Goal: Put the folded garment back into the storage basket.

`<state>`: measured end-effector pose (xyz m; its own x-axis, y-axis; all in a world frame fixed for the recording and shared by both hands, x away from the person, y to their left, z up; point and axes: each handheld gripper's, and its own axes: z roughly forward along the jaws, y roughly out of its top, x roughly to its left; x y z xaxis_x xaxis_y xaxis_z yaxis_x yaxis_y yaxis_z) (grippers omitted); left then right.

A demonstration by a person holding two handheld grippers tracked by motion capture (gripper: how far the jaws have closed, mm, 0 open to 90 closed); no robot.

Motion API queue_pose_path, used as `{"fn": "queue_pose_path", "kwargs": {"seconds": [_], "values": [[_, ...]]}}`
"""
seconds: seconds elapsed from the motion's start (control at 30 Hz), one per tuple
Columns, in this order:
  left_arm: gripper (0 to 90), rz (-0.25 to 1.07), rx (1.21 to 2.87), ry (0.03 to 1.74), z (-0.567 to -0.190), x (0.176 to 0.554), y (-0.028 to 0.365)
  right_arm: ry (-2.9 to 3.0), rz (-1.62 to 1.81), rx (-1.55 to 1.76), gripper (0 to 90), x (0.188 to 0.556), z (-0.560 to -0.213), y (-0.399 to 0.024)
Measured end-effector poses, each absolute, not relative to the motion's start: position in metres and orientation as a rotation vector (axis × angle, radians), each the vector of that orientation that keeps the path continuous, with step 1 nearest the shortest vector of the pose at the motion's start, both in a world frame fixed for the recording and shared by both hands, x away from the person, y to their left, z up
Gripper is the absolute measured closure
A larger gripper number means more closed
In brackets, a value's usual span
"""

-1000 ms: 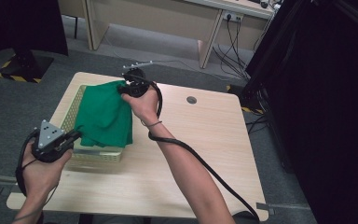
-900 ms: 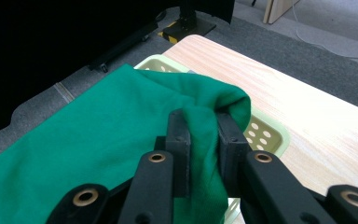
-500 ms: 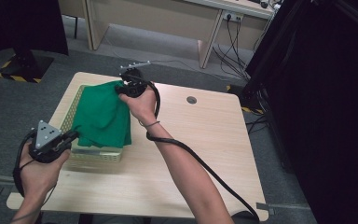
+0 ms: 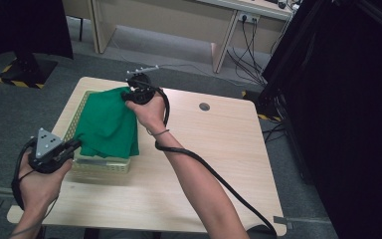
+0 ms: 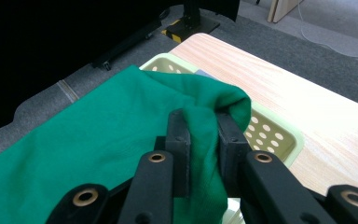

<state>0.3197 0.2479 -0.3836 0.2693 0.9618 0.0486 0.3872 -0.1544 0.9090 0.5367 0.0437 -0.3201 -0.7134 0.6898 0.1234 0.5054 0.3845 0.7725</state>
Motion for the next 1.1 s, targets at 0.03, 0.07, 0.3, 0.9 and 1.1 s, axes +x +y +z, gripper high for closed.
{"fn": "queue_pose_path", "kwargs": {"seconds": [0.03, 0.07, 0.3, 0.9, 1.1], "values": [[86.2, 0.863, 1.699, 1.250, -0.3834, 0.3196, 0.2483, 2.425, 1.234, 1.064, 78.6, 0.5368, -0.3201, 0.0437], [86.2, 0.864, 1.699, 1.250, -0.3833, 0.3195, 0.2487, 2.424, 1.236, 1.065, 78.6, 0.5369, -0.3200, 0.0438], [86.1, 0.866, 1.699, 1.254, -0.3834, 0.3192, 0.2502, 2.424, 1.236, 1.066, 78.6, 0.5365, -0.3196, 0.0454], [86.2, 0.878, 1.697, 1.269, -0.3842, 0.3178, 0.2562, 2.430, 1.240, 1.058, 78.6, 0.5352, -0.3193, 0.0524], [86.2, 0.882, 1.696, 1.278, -0.3852, 0.3178, 0.2581, 2.433, 1.240, 1.054, 78.5, 0.5351, -0.3203, 0.0533]]}}
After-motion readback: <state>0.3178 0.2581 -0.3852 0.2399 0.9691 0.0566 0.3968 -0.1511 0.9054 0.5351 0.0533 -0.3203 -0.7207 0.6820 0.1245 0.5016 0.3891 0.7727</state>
